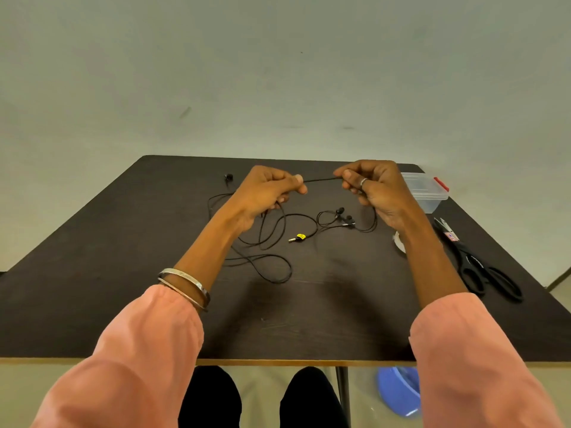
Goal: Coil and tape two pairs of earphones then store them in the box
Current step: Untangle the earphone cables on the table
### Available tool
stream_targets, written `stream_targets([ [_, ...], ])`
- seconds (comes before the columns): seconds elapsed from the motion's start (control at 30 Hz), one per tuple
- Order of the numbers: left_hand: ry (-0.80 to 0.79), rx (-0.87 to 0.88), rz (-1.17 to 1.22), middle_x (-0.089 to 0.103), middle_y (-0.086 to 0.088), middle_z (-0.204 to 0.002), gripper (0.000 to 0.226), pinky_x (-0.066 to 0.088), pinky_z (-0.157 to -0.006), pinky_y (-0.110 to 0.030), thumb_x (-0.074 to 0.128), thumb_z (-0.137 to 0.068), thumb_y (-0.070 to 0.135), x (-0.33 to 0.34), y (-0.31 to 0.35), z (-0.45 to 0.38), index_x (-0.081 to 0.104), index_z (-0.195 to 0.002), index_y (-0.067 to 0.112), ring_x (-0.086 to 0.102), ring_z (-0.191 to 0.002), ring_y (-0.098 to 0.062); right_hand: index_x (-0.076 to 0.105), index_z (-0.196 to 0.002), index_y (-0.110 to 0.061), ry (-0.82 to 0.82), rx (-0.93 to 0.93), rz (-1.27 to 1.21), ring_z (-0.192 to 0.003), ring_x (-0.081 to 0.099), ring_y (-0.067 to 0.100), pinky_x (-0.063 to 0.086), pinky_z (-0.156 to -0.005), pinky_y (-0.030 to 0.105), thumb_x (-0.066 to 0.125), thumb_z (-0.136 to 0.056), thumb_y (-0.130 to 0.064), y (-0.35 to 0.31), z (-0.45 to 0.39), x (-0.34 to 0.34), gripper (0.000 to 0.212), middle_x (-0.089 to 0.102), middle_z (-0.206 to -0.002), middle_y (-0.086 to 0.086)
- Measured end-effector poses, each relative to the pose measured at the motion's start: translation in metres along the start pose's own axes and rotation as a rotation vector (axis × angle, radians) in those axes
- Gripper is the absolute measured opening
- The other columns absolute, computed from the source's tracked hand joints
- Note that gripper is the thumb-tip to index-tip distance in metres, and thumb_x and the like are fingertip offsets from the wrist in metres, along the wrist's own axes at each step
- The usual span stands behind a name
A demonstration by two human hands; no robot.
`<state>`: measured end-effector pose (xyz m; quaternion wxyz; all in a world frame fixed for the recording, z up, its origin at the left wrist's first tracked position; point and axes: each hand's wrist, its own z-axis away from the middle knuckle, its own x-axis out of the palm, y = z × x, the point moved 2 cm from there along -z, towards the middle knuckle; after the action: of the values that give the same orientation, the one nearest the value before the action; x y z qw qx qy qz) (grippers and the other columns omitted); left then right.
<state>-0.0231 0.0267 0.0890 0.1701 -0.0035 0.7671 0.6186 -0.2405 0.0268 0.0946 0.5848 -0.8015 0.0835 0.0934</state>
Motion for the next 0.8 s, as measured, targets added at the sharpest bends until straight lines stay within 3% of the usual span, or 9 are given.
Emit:
stream_targets([
  [0.07,-0.004,-0.026,-0.03,0.046,0.013,-0.046,0.029,0.034,-0.048,-0.015,0.06,-0.094,0.028,-0.004,-0.011,-0.003,0.074,-0.088,0.004,0.037,-0.047,-0.003,0.072,-0.098,-0.012,0.185,0.001,0.0,-0.062,0.051,0.001,0.035,-0.047,0.014,0.058,-0.094,-0.009,0.007,-0.003,-0.015,0.015,0.064,-0.071,-0.005],
  [0.13,0.008,-0.057,-0.065,0.05,0.013,-0.047,0.026,0.036,-0.048,-0.015,0.061,-0.093,0.029,-0.009,-0.023,-0.006,0.075,-0.084,0.009,0.041,-0.048,-0.002,0.072,-0.099,-0.012,0.477,0.036,0.028,-0.067,0.057,0.001,0.047,-0.062,0.019,0.057,-0.094,-0.009,0.018,-0.008,-0.033,0.017,0.065,-0.073,-0.008],
  [0.23,0.062,-0.062,-0.082,0.067,0.005,-0.061,0.025,0.041,-0.051,-0.017,0.062,-0.093,0.028,-0.015,-0.04,-0.014,0.075,-0.081,0.011,0.047,-0.051,-0.001,0.073,-0.098,-0.011,0.775,0.169,0.258,-0.097,0.064,0.022,0.05,-0.088,0.038,0.052,-0.09,-0.005,0.034,-0.01,-0.047,0.023,0.069,-0.089,0.0],
  [0.3,0.111,-0.047,-0.096,0.074,-0.008,-0.083,0.024,0.043,-0.053,-0.02,0.062,-0.093,0.027,-0.015,-0.05,-0.021,0.074,-0.078,0.012,0.05,-0.055,-0.003,0.071,-0.103,-0.015,0.685,0.274,0.699,-0.116,0.052,0.034,0.039,-0.096,0.046,0.052,-0.089,-0.006,0.036,-0.013,-0.039,0.025,0.066,-0.11,0.008],
  [0.37,0.128,-0.024,-0.106,0.073,-0.014,-0.09,0.025,0.042,-0.051,-0.022,0.062,-0.093,0.027,-0.008,-0.056,-0.027,0.072,-0.072,0.018,0.051,-0.057,-0.007,0.069,-0.111,-0.017,0.443,0.139,0.886,-0.123,0.045,0.034,0.035,-0.099,0.046,0.055,-0.091,-0.012,0.03,-0.019,-0.02,0.025,0.062,-0.122,0.009],
  [0.47,0.139,0.03,-0.14,0.068,-0.015,-0.072,0.025,0.041,-0.051,-0.024,0.061,-0.093,0.03,0.006,-0.061,-0.034,0.071,-0.071,0.024,0.05,-0.056,-0.013,0.064,-0.122,-0.015,0.042,-0.14,0.678,-0.126,0.05,0.022,0.038,-0.105,0.038,0.061,-0.093,-0.024,0.021,-0.024,0.018,0.031,0.062,-0.128,0.005],
  [0.57,0.152,0.086,-0.155,0.056,0.001,-0.053,0.025,0.038,-0.048,-0.022,0.059,-0.095,0.028,0.013,-0.064,-0.037,0.069,-0.072,0.025,0.046,-0.047,-0.008,0.067,-0.119,-0.015,-0.208,-0.083,0.533,-0.11,0.06,0.009,0.044,-0.093,0.022,0.065,-0.09,-0.025,0.026,-0.025,0.046,0.03,0.069,-0.116,0.001],
  [0.7,0.112,0.119,-0.131,0.05,0.005,-0.049,0.023,0.035,-0.048,-0.022,0.059,-0.095,0.025,0.014,-0.075,-0.037,0.07,-0.075,0.019,0.042,-0.047,-0.009,0.073,-0.091,-0.012,-0.136,-0.072,0.304,-0.061,0.062,0.001,0.052,-0.061,0.019,0.062,-0.092,-0.011,0.048,-0.027,0.055,0.011,0.068,-0.07,-0.002],
  [0.8,0.073,0.083,-0.085,0.045,0.006,-0.047,0.024,0.033,-0.047,-0.017,0.058,-0.096,0.023,0.014,-0.08,-0.036,0.072,-0.079,0.013,0.038,-0.046,-0.01,0.07,-0.084,-0.013,0.016,-0.136,0.359,-0.056,0.055,-0.004,0.04,-0.057,0.007,0.059,-0.093,-0.01,0.056,-0.029,0.05,0.014,0.061,-0.063,-0.008],
])
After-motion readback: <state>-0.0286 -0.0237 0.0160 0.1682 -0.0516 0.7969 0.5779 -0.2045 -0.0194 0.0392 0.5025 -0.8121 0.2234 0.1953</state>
